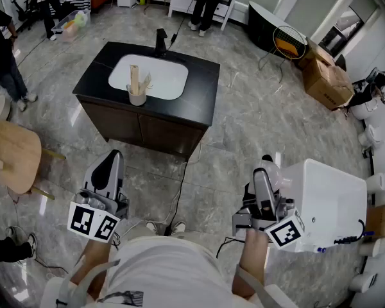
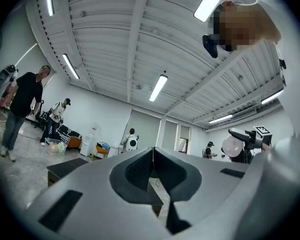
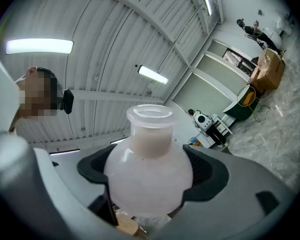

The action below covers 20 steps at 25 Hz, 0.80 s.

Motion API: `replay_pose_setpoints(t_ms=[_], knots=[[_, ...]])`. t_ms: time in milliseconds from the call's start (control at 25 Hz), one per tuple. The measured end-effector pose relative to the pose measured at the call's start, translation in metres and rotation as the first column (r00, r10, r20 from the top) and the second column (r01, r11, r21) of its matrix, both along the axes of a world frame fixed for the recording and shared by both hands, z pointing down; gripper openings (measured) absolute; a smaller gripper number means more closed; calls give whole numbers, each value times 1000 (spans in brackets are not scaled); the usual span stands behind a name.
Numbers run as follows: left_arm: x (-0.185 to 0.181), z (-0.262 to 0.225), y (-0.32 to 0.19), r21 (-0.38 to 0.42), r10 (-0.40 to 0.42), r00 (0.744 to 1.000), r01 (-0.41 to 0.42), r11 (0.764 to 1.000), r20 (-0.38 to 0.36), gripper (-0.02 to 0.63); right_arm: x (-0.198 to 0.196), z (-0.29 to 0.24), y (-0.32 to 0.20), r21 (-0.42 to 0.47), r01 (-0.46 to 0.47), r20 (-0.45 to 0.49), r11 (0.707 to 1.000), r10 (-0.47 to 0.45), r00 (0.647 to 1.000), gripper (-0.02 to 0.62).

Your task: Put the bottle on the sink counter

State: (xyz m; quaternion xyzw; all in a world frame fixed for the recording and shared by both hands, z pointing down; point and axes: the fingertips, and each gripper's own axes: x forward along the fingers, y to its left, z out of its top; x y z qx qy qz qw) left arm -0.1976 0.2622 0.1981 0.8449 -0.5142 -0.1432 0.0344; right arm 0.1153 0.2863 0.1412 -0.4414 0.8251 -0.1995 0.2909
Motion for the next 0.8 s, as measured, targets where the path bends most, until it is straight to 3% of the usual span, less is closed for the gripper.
replay_pose_setpoints(t_ms=[800], knots=[[-23, 16, -2, -20, 21, 999, -21, 1000, -27, 15, -29, 10, -3, -29, -3, -20, 1000, 3, 1000, 416]])
